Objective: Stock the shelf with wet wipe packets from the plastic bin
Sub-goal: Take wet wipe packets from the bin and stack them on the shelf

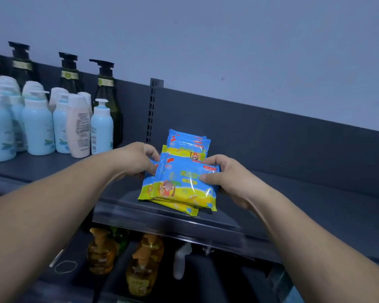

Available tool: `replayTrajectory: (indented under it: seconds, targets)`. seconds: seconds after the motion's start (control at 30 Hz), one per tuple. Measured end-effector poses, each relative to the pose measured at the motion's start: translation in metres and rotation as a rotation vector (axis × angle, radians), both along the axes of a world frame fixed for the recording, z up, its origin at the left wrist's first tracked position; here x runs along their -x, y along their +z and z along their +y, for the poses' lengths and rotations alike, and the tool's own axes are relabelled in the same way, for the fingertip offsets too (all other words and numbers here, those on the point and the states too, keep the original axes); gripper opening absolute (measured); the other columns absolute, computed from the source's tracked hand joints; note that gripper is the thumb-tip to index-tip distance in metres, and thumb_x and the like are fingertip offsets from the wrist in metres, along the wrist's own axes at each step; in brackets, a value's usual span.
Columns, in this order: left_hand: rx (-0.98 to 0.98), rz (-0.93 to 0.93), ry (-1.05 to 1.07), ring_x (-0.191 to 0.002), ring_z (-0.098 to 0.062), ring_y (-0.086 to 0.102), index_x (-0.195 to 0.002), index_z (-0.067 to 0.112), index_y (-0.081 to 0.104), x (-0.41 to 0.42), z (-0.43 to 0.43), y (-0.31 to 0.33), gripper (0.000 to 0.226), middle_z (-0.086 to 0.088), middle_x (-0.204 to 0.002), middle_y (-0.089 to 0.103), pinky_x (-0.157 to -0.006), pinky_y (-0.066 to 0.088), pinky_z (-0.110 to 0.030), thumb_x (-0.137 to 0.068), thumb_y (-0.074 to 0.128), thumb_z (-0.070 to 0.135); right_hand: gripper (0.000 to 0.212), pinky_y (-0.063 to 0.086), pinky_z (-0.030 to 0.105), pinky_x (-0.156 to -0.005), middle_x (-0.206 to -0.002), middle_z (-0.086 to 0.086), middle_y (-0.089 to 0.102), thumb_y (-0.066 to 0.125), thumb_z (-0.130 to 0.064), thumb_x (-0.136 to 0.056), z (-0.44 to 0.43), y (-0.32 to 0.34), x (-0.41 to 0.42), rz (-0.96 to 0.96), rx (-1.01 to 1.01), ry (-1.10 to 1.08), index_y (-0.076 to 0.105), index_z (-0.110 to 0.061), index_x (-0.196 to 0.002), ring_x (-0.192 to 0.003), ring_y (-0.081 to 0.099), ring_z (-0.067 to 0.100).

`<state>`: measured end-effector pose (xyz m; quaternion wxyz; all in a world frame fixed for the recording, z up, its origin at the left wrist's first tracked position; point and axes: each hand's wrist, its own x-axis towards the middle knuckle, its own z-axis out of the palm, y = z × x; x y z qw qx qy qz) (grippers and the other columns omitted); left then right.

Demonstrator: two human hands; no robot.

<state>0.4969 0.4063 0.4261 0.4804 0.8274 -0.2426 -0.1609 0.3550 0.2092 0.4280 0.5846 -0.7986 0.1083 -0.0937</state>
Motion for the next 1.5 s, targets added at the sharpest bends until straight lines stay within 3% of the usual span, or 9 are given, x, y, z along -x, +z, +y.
replayTrajectory:
  seconds: [0.37, 0.53, 0.67, 0.77, 0.93, 1.03, 1.13, 1.37, 1.5]
  targets:
    - [0.054, 0.031, 0.025, -0.073, -0.028, 0.071, -0.089, 0.009, 0.062, -0.001, -0.014, 0.005, 0.015, -0.014, -0.092, 0.072, -0.054, 0.057, -0.034, -0.085, 0.065, -0.006, 0.033, 0.052, 0.033, -0.074, -0.103, 0.002, 0.062, 0.080, -0.015, -0.072, 0.014, -0.003, -0.001, 0.040, 0.606, -0.028, 0.049, -0.022, -0.081, -0.085, 0.059, 0.019]
    - [0.238, 0.113, 0.029, -0.094, -0.031, 0.070, -0.100, 0.013, 0.062, -0.007, -0.029, 0.009, 0.030, -0.017, -0.107, 0.069, -0.080, 0.058, -0.048, -0.089, 0.045, -0.010, 0.027, 0.050, 0.033, -0.074, -0.101, 0.000, 0.052, 0.073, -0.011, -0.077, 0.012, 0.003, -0.009, -0.033, 0.784, -0.156, 0.049, -0.018, -0.088, -0.088, 0.053, 0.019]
    - [0.273, 0.200, 0.034, -0.111, -0.030, 0.061, -0.100, 0.026, 0.060, -0.007, -0.037, 0.011, 0.044, -0.011, -0.119, 0.063, -0.094, 0.052, -0.049, -0.060, 0.054, 0.008, 0.037, 0.051, 0.035, -0.083, -0.107, -0.001, 0.048, 0.078, -0.016, -0.074, 0.009, -0.002, -0.011, -0.002, 0.746, -0.217, 0.050, -0.020, -0.097, -0.097, 0.054, 0.018]
    - [0.151, 0.194, -0.049, -0.115, -0.024, 0.056, -0.119, 0.028, 0.048, -0.006, -0.035, 0.007, 0.079, -0.004, -0.124, 0.059, -0.098, 0.048, -0.042, -0.044, 0.070, 0.019, 0.071, 0.044, 0.031, -0.096, -0.122, -0.004, 0.039, 0.085, -0.028, -0.066, 0.012, -0.010, -0.009, 0.024, 0.742, -0.306, 0.044, -0.025, -0.123, -0.116, 0.043, 0.016]
    - [0.011, 0.202, -0.163, -0.109, -0.017, 0.059, -0.119, 0.024, 0.039, -0.002, -0.029, -0.001, 0.087, 0.001, -0.113, 0.066, -0.097, 0.047, -0.034, -0.047, 0.083, 0.007, 0.133, 0.034, 0.032, -0.107, -0.153, -0.003, 0.026, 0.088, -0.032, -0.063, 0.012, -0.014, -0.010, 0.179, 0.445, -0.279, -0.010, -0.024, -0.152, -0.138, 0.033, 0.019]
    - [-0.003, 0.210, -0.187, -0.108, -0.016, 0.059, -0.118, 0.025, 0.042, -0.002, -0.031, -0.005, 0.080, 0.002, -0.113, 0.065, -0.093, 0.049, -0.031, -0.053, 0.081, -0.002, 0.117, 0.047, 0.030, -0.098, -0.128, -0.009, 0.056, 0.088, -0.025, -0.062, 0.013, -0.022, -0.017, 0.180, 0.278, -0.205, 0.009, -0.026, -0.149, -0.114, 0.056, 0.013]
    - [-0.037, 0.204, -0.207, -0.105, -0.018, 0.061, -0.119, 0.021, 0.043, -0.001, -0.031, -0.004, 0.068, 0.000, -0.112, 0.065, -0.084, 0.051, -0.031, -0.068, 0.074, -0.010, 0.085, 0.054, 0.036, -0.090, -0.111, -0.009, 0.062, 0.087, -0.018, -0.061, 0.018, -0.026, -0.023, 0.133, 0.250, -0.176, 0.033, -0.026, -0.127, -0.101, 0.062, 0.011]
    - [-0.042, 0.184, -0.203, -0.093, -0.010, 0.056, -0.095, 0.033, 0.034, -0.010, -0.027, -0.002, 0.062, 0.006, -0.102, 0.059, -0.068, 0.044, -0.020, -0.073, 0.074, -0.008, 0.081, 0.055, 0.037, -0.090, -0.115, -0.006, 0.063, 0.087, -0.013, -0.064, 0.017, -0.026, -0.021, 0.061, 0.145, -0.138, 0.031, -0.024, -0.122, -0.102, 0.065, 0.011]
    - [-0.013, 0.122, -0.227, -0.086, -0.004, 0.057, -0.114, 0.033, 0.019, -0.012, -0.033, -0.002, 0.082, 0.011, -0.099, 0.058, -0.066, 0.047, -0.019, -0.071, 0.077, -0.005, 0.094, 0.048, 0.024, -0.085, -0.123, -0.008, 0.052, 0.084, -0.021, -0.071, 0.023, -0.017, -0.018, 0.039, 0.222, -0.183, 0.020, -0.023, -0.140, -0.105, 0.058, 0.009]
